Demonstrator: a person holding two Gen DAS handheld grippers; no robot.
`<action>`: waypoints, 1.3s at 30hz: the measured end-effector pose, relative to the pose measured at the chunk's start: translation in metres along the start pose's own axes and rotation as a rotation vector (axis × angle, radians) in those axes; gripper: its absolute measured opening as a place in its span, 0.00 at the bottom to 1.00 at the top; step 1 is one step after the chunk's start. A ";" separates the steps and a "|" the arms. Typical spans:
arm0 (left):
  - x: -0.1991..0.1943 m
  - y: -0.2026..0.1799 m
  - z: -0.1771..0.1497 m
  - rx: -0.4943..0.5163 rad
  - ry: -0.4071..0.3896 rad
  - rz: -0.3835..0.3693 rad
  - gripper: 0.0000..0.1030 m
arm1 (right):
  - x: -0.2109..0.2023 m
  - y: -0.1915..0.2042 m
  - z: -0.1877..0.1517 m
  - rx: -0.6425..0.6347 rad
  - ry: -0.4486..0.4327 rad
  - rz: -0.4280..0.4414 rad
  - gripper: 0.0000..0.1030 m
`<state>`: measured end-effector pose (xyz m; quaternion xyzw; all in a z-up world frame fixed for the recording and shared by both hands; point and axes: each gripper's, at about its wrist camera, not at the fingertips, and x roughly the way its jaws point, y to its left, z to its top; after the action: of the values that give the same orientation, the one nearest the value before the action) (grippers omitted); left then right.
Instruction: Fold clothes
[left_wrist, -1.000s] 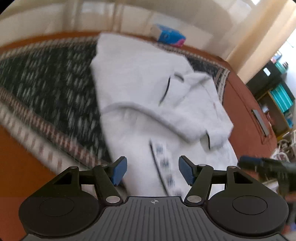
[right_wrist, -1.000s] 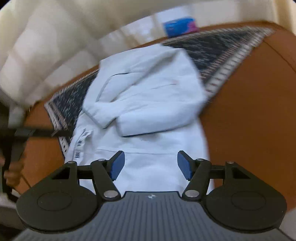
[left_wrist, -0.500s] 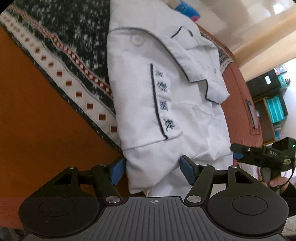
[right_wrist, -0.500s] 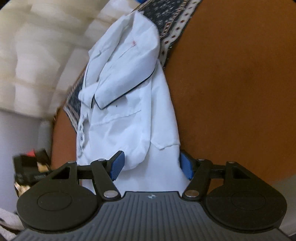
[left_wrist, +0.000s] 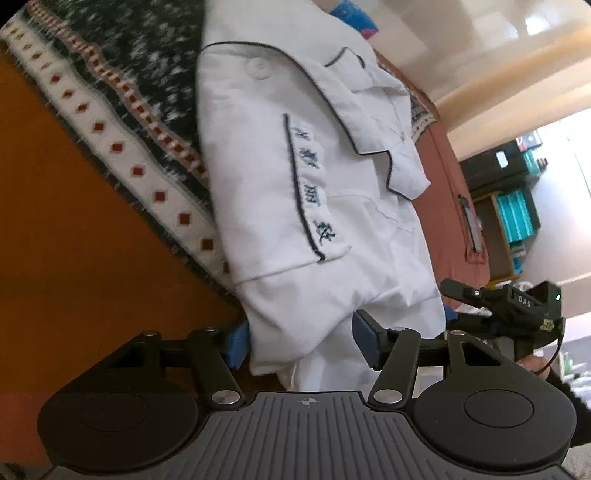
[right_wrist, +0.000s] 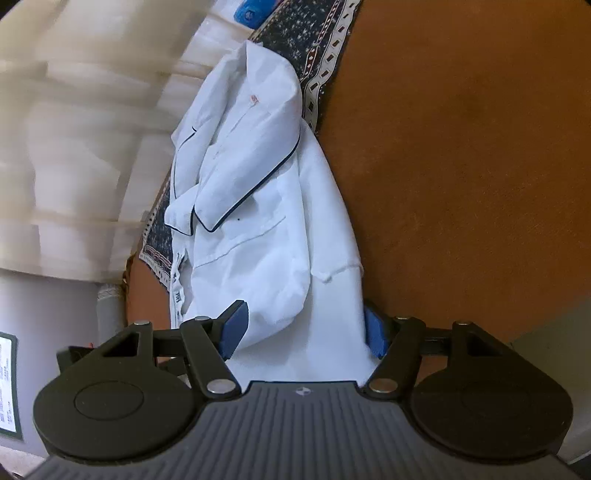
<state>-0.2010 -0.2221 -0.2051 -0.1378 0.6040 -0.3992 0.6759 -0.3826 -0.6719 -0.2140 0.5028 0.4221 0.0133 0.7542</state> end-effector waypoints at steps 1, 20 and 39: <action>-0.002 0.002 -0.001 -0.011 -0.004 -0.014 0.69 | -0.002 -0.003 -0.001 0.033 -0.010 0.014 0.68; 0.010 0.005 0.003 -0.025 -0.005 -0.024 0.27 | 0.025 -0.004 -0.002 0.116 0.015 -0.015 0.20; -0.095 -0.033 0.073 -0.067 -0.275 -0.311 0.13 | -0.037 0.096 0.072 0.124 -0.042 0.313 0.13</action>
<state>-0.1411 -0.1976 -0.0995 -0.3049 0.4906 -0.4558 0.6772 -0.3212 -0.6947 -0.1075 0.6080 0.3226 0.0941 0.7193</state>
